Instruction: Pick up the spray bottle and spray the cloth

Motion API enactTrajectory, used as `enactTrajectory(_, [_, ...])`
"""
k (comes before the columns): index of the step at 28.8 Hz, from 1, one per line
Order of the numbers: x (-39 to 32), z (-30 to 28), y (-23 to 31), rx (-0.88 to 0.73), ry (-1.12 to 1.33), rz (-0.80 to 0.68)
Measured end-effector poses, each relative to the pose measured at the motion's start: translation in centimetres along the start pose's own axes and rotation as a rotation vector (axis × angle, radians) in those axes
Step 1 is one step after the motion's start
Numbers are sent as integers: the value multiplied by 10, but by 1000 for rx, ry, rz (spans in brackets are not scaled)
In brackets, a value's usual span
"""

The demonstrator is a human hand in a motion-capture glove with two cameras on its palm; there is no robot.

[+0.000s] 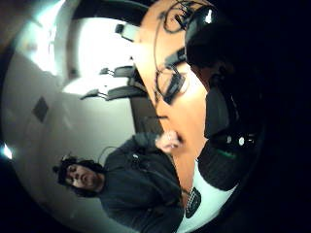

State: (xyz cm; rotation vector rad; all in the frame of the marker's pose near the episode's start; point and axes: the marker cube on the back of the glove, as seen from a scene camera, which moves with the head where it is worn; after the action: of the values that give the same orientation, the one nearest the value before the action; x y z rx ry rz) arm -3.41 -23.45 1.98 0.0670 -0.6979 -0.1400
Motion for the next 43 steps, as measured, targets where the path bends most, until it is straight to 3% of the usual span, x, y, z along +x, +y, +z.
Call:
enactTrajectory(4, [29, 12, -16, 282, -191, -18])
enactTrajectory(9, [53, 36, -15, 537, -227, -31])
enactTrajectory(23, [50, 65, 2, 679, -37, -52])
enactTrajectory(28, [54, 73, 1, 648, -17, -16])
enactTrajectory(36, [67, 75, -2, 413, 42, 145])
enactTrajectory(43, [35, 63, 14, 369, 246, 226])
